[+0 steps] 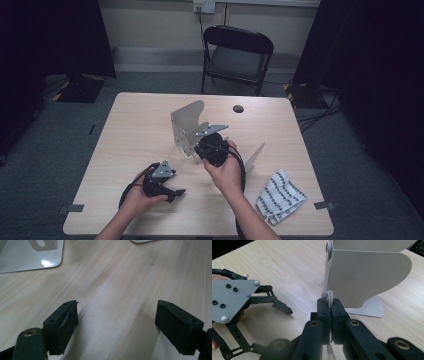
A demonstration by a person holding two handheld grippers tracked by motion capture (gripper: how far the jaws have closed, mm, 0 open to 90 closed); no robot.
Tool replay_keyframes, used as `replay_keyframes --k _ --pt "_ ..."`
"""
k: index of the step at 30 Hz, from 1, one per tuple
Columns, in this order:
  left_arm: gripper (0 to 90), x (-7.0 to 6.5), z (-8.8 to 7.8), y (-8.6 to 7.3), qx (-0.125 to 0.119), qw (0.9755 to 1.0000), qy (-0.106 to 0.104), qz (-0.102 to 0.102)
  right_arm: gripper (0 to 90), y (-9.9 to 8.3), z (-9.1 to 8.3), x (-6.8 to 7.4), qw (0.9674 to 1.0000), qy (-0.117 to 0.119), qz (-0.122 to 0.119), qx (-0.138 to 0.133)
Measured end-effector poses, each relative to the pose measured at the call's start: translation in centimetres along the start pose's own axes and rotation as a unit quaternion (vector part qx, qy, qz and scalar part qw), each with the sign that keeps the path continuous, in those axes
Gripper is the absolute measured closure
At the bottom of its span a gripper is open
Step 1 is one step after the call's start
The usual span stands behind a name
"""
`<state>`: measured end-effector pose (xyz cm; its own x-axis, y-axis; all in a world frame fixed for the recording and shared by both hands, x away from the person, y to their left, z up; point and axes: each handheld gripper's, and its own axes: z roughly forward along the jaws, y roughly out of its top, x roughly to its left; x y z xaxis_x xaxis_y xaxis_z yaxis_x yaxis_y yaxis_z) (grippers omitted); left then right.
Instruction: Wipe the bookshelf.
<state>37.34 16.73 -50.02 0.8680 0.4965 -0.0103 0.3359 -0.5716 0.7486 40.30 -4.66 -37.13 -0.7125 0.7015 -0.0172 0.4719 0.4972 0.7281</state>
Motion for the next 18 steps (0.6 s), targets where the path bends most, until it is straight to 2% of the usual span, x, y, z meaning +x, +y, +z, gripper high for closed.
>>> replay_keyframes --k 3,5,7,10,12,18 --pt "18.3 0.0 0.0 0.0 0.0 1.0 0.0 0.0 86.8 0.0 -0.1 0.0 1.0 -0.005 -0.003 0.002" --pt "18.3 0.0 0.0 0.0 0.0 1.0 0.001 0.0 83.3 0.0 -0.1 -0.1 1.0 -0.005 0.001 0.002" --pt "18.3 0.0 0.0 0.0 0.0 1.0 0.001 0.0 78.3 0.2 -0.5 0.0 0.9999 -0.011 0.006 -0.01" --pt "18.3 0.0 0.0 0.0 0.0 1.0 0.001 0.0 77.8 0.7 -1.1 0.0 0.9998 -0.01 0.006 -0.014" --pt "18.3 0.0 0.0 0.0 0.0 1.0 0.002 0.0 74.3 1.1 -1.8 -0.2 0.9997 -0.009 0.005 -0.022" --pt "18.3 0.0 0.0 0.0 0.0 1.0 0.002 0.0 64.8 1.5 -3.5 -1.5 0.9987 -0.007 0.019 -0.047"
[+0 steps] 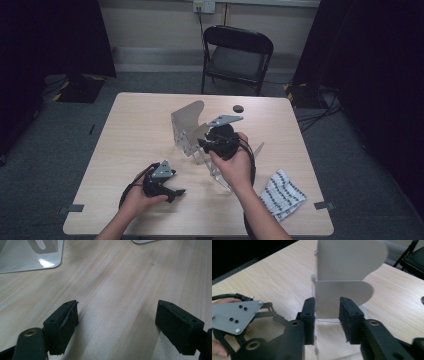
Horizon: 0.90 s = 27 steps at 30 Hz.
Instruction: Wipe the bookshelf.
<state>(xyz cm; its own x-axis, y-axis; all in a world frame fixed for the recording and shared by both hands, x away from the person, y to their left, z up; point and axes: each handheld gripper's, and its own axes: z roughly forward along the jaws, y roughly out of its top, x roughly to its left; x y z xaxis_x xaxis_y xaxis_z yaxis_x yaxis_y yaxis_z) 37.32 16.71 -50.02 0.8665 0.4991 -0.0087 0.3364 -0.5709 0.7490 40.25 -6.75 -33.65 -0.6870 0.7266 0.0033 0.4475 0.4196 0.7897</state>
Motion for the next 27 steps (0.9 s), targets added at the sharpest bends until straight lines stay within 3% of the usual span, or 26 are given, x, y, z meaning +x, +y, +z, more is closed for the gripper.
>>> replay_keyframes --k 11,21,27 --pt "18.3 0.0 0.0 0.0 0.0 1.0 0.0 0.0 47.8 0.1 -3.7 -3.1 0.9997 -0.015 0.01 -0.015" --pt "18.3 0.0 0.0 0.0 0.0 1.0 0.001 0.0 42.5 -1.4 -6.7 -6.1 0.9985 -0.037 0.027 -0.031" --pt "18.3 0.0 0.0 0.0 0.001 1.0 0.002 0.0 40.6 -2.3 -7.7 -7.3 0.9975 -0.044 0.042 -0.034"
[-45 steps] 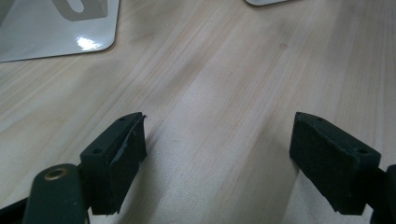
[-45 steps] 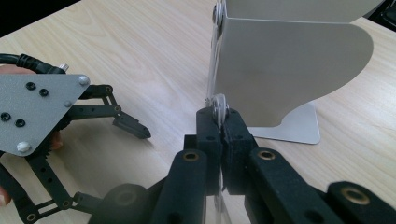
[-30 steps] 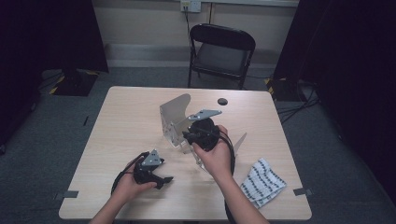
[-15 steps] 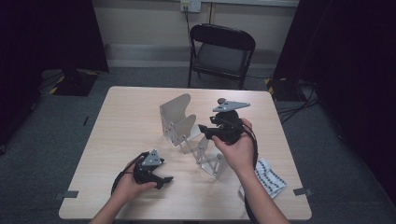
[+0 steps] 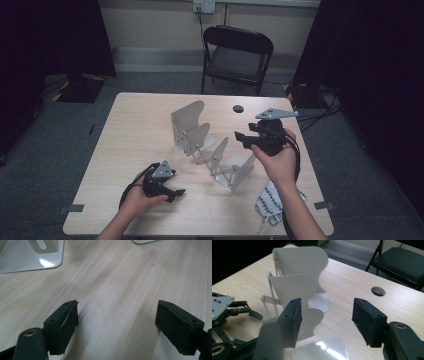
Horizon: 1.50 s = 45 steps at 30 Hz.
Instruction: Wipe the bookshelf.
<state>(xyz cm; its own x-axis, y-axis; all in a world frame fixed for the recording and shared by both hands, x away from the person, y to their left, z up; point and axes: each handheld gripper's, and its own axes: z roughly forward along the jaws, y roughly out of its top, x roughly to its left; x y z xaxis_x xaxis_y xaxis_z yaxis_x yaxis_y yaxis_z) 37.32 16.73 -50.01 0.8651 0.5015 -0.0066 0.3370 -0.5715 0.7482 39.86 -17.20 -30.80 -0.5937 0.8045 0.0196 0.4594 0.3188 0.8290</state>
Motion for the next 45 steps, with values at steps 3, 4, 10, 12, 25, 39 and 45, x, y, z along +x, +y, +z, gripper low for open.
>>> replay_keyframes --k 3,4,10,12,25,39,45 --pt "18.3 0.0 0.0 0.0 -0.001 1.0 0.0 0.0 40.4 -0.4 -0.2 -0.6 1.0 -0.006 0.002 0.0" --pt "18.3 0.0 0.0 0.0 -0.001 1.0 0.0 0.0 40.3 -0.7 -0.3 -0.9 1.0 -0.008 0.003 0.001" --pt "18.3 0.0 0.0 0.0 -0.001 1.0 0.0 0.0 39.5 -1.6 -0.3 -2.0 0.9998 -0.018 0.01 0.007" --pt "18.3 0.0 0.0 0.0 0.0 1.0 0.0 0.0 39.4 -1.7 -0.1 -2.1 0.9998 -0.018 0.012 0.006" --pt "18.3 0.0 0.0 0.0 0.0 1.0 -0.001 -0.001 35.6 -1.0 2.5 -2.0 0.9994 -0.005 -0.015 0.03" --pt "18.3 0.0 0.0 0.0 -0.001 1.0 0.0 -0.001 32.5 -2.2 0.3 -3.9 0.9997 -0.015 0.003 0.017" --pt "18.4 0.0 0.0 0.0 -0.001 1.0 0.0 -0.001 31.2 -3.3 -0.7 -4.8 0.9994 -0.026 0.013 0.019"
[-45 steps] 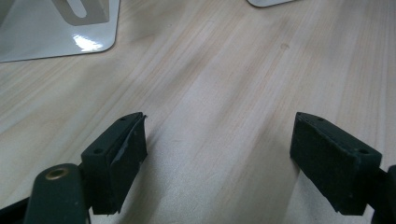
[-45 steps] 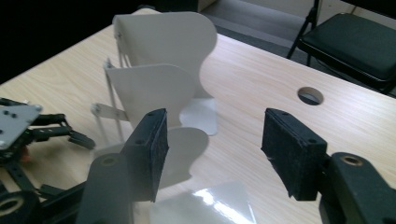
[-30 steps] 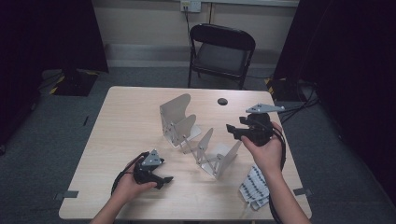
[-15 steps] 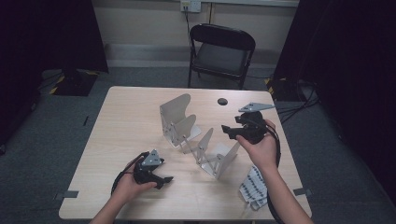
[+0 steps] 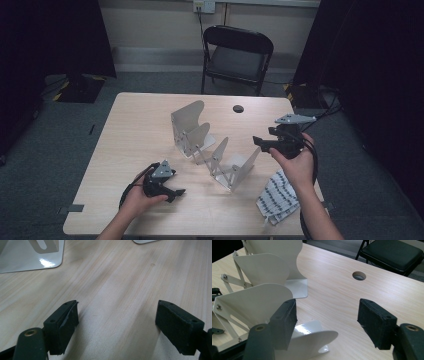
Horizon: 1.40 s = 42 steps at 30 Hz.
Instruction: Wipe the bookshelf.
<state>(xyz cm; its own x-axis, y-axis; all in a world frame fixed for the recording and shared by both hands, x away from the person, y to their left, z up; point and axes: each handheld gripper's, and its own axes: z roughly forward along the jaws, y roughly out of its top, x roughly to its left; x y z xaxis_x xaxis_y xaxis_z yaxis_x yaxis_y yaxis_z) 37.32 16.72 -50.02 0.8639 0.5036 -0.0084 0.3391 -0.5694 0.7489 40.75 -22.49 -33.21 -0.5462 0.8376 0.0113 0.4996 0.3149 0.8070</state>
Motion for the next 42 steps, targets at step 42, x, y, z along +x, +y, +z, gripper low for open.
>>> replay_keyframes --k 42 --pt "18.4 0.0 0.0 0.0 0.001 1.0 0.003 -0.002 21.7 -13.9 0.6 -1.8 0.9981 -0.016 0.047 0.037"
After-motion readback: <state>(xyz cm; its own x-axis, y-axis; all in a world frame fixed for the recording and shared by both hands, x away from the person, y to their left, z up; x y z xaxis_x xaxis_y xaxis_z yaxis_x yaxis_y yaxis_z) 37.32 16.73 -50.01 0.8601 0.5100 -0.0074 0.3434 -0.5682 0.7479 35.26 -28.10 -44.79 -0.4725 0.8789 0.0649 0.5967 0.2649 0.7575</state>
